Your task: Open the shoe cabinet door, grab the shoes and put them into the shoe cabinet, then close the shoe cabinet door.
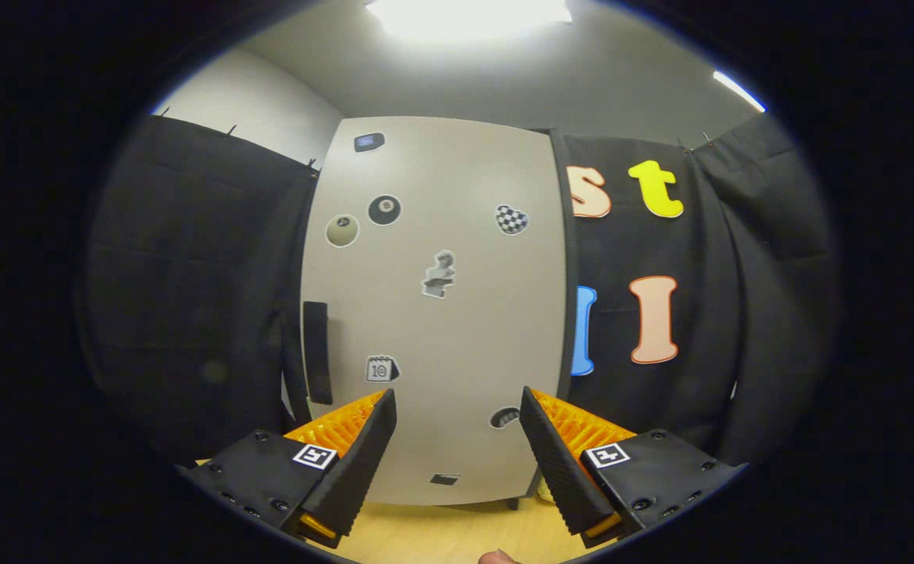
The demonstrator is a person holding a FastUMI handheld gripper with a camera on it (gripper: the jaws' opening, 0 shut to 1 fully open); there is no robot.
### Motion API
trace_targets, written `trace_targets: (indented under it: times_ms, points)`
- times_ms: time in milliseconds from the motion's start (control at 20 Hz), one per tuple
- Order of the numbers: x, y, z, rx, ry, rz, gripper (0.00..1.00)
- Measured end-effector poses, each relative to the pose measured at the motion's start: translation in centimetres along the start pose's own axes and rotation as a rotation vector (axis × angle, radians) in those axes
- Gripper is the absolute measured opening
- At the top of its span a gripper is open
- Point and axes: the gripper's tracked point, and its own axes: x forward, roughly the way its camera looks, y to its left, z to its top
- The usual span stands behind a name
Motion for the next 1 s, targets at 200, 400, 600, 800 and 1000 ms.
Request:
trace_targets:
  times_ms: [200, 400, 600, 800, 1000]
  points:
    - [-2.6, -5.7, -0.8, 0.020, 0.026, -0.086, 0.99]
    - [-4.6, -9.8, -1.3, 0.020, 0.031, -0.149, 0.99]
    - [-6.6, -13.1, -2.1, 0.012, 0.039, -0.208, 0.99]
    - [-8.0, -14.8, -2.8, 0.039, 0.056, -0.237, 0.99]
    - [-9.0, -15.8, -2.6, 0.043, 0.049, -0.249, 0.99]
